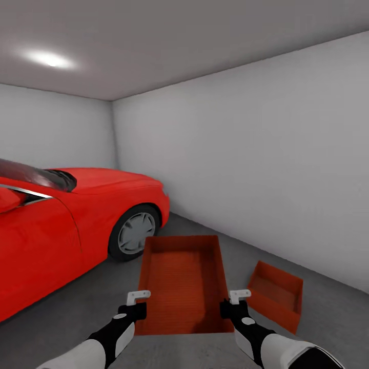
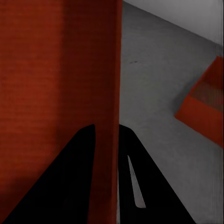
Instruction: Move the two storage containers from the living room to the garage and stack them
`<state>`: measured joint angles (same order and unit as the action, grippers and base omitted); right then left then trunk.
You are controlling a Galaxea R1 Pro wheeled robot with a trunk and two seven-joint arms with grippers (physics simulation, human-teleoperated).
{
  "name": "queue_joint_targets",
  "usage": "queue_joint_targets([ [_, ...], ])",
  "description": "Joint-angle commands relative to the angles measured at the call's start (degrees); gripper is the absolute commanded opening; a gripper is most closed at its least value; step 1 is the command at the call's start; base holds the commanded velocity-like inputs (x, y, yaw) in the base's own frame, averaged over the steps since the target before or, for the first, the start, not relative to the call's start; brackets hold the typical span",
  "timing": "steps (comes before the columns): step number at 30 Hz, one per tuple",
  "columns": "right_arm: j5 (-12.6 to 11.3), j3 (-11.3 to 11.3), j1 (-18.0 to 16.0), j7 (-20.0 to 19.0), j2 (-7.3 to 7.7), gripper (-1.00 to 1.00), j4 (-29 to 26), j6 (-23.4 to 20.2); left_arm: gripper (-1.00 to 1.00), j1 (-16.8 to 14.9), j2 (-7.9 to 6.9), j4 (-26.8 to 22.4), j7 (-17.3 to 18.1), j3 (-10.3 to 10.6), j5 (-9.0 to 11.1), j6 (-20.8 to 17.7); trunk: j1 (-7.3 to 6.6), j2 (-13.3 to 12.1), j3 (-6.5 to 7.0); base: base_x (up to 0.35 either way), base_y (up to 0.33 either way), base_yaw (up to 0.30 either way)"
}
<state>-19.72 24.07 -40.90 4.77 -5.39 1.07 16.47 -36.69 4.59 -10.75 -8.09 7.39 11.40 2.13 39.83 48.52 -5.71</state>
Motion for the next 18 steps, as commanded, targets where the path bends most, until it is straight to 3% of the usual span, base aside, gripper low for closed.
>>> queue_joint_targets([
  [1,0.7,-4.7,-0.1,-0.4,-0.06,-1.00,0.1,0.0,-1.00,0.0,-0.63,-0.1,-1.2,-1.1,-0.4,1.1,0.01,0.1,-0.09,0.000,0.000,-0.282],
  [18,0.7,-4.7,-0.1,-0.4,-0.06,-1.00,0.1,-0.1,-1.00,0.0,-0.69,-0.1,-1.1,-1.1,-0.4,1.1,0.01,0.1,-0.09,0.000,0.000,-0.282],
])
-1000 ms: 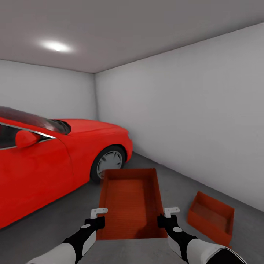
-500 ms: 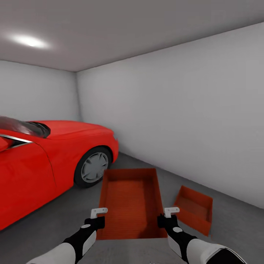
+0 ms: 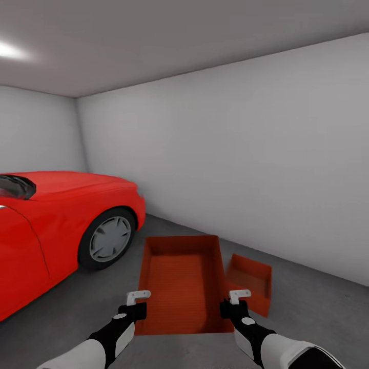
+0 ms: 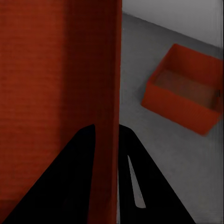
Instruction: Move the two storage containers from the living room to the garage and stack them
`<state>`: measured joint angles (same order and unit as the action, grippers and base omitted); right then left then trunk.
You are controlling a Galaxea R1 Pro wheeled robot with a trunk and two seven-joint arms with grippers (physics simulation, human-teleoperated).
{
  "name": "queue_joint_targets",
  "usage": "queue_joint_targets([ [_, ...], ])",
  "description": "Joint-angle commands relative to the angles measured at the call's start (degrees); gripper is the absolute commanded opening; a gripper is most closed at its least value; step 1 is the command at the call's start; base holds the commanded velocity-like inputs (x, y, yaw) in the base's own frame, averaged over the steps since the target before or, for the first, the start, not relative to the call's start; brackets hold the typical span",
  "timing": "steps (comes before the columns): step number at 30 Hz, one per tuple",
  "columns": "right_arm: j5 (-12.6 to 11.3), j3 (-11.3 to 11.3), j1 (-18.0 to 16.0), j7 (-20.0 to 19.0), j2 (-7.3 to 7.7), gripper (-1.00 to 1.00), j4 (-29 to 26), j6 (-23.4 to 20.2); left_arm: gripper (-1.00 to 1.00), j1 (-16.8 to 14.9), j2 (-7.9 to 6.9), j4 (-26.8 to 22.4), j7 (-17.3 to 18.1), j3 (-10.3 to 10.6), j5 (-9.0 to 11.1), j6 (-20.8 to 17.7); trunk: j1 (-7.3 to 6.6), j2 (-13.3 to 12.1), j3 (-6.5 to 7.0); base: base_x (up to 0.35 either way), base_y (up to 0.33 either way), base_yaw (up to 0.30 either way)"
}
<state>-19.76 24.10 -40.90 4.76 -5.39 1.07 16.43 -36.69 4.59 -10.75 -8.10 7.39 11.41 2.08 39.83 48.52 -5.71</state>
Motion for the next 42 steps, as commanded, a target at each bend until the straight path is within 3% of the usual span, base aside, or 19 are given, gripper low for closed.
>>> queue_joint_targets([
  [1,0.7,-4.8,-0.1,-0.4,-0.06,-1.00,0.1,0.0,-1.00,0.0,-0.70,-0.1,-1.1,-1.1,-0.4,1.2,0.01,0.1,-0.09,0.000,0.000,-0.282],
  [34,0.7,-4.8,-0.1,-0.4,-0.06,-1.00,0.1,-0.1,-1.00,0.0,-0.55,-0.1,-1.2,-1.1,-0.4,1.2,0.01,0.1,-0.09,0.000,0.000,-0.282],
  [42,0.7,-4.8,-0.1,-0.4,-0.06,-1.00,0.1,0.0,-1.00,0.0,-0.60,-0.1,-1.2,-1.1,-0.4,1.2,0.01,0.1,-0.09,0.178,0.000,-0.282],
])
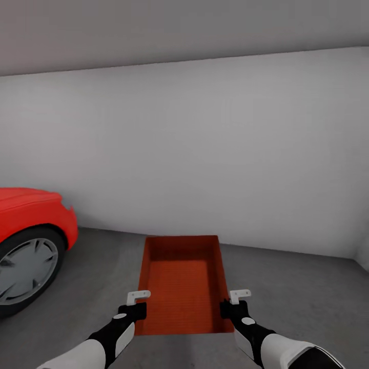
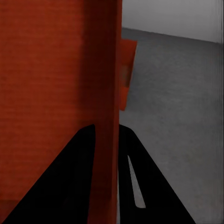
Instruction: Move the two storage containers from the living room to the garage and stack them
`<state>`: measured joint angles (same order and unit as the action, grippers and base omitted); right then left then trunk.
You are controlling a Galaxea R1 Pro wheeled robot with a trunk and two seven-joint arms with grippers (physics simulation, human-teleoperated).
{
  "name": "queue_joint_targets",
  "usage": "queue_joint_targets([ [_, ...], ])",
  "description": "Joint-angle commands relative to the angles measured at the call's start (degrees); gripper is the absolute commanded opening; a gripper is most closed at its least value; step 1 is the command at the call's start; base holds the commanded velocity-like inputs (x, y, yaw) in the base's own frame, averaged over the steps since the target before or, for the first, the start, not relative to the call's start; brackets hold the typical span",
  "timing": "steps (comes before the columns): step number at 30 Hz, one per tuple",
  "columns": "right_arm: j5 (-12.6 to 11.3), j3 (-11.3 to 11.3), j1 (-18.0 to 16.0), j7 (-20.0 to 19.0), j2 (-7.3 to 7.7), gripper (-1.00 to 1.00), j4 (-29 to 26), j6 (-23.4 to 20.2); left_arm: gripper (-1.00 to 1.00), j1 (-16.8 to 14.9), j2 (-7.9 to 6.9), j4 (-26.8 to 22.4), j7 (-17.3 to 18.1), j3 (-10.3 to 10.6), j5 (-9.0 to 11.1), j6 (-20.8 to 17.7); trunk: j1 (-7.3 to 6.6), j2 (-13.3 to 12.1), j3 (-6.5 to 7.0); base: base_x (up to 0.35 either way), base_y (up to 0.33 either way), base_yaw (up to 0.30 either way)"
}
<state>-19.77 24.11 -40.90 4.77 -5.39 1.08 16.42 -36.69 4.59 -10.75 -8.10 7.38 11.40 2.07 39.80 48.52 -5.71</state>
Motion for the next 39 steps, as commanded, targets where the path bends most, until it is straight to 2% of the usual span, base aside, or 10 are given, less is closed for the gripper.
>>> queue_joint_targets([
  [1,0.7,-4.8,-0.1,-0.4,-0.06,-1.00,0.1,0.0,-1.00,0.0,-0.62,-0.1,-1.2,-1.1,-0.4,1.2,0.04,0.1,-0.09,0.293,0.000,-0.282],
  [13,0.8,-4.8,-0.1,-0.4,-0.06,-1.00,0.1,0.0,-1.00,0.0,-0.64,-0.1,-1.2,-1.1,-0.4,1.2,0.04,0.1,-0.09,0.313,0.044,-0.275],
  [39,0.7,-4.8,-0.1,-0.3,-0.06,-1.00,0.1,-0.1,-1.00,0.0,-0.64,-0.1,-1.2,-1.1,-0.4,1.2,0.04,0.1,-0.09,0.317,0.099,-0.004],
])
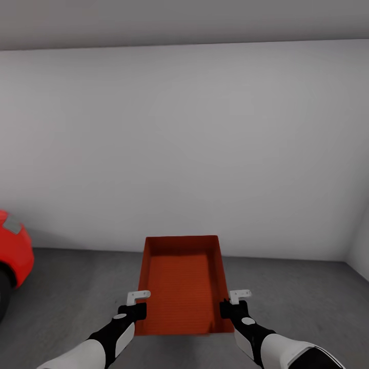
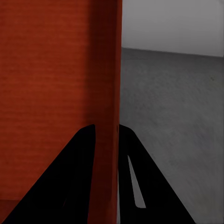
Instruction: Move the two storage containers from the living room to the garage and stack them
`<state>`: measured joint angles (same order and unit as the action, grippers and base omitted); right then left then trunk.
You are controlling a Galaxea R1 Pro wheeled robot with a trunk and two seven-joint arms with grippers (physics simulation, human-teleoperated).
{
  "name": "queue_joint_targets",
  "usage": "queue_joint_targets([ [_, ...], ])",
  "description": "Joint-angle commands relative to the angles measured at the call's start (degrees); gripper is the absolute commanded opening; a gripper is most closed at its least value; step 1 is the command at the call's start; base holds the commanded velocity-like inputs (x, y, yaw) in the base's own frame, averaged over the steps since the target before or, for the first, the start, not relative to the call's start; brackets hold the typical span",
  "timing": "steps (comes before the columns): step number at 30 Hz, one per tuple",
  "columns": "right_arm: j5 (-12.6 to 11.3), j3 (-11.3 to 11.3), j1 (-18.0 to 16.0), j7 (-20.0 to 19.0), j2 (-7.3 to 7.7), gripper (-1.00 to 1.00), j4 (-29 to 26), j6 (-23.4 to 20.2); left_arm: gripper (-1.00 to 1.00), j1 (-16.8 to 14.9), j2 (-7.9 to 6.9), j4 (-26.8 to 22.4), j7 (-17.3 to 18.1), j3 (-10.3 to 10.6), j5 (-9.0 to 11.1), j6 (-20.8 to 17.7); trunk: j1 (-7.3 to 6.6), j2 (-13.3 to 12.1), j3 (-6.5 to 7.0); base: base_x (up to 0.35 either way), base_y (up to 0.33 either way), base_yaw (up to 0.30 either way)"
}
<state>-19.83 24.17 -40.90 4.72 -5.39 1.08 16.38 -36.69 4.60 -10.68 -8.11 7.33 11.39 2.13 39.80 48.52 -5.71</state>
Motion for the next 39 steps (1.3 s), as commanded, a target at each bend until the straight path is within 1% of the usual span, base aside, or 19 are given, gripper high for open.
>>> queue_joint_targets([
  [1,0.8,-4.8,-0.1,-0.2,-0.06,-1.00,0.1,0.0,-1.00,-0.1,-0.64,-0.1,-1.2,-1.0,-0.4,1.1,0.04,0.1,-0.09,0.317,0.097,0.000],
  [39,0.8,-4.8,-0.1,-0.2,-0.06,-1.00,0.1,0.0,-1.00,-0.1,-0.82,-0.1,-1.2,-1.0,-0.4,1.1,0.04,0.1,-0.09,0.321,0.007,0.000],
])
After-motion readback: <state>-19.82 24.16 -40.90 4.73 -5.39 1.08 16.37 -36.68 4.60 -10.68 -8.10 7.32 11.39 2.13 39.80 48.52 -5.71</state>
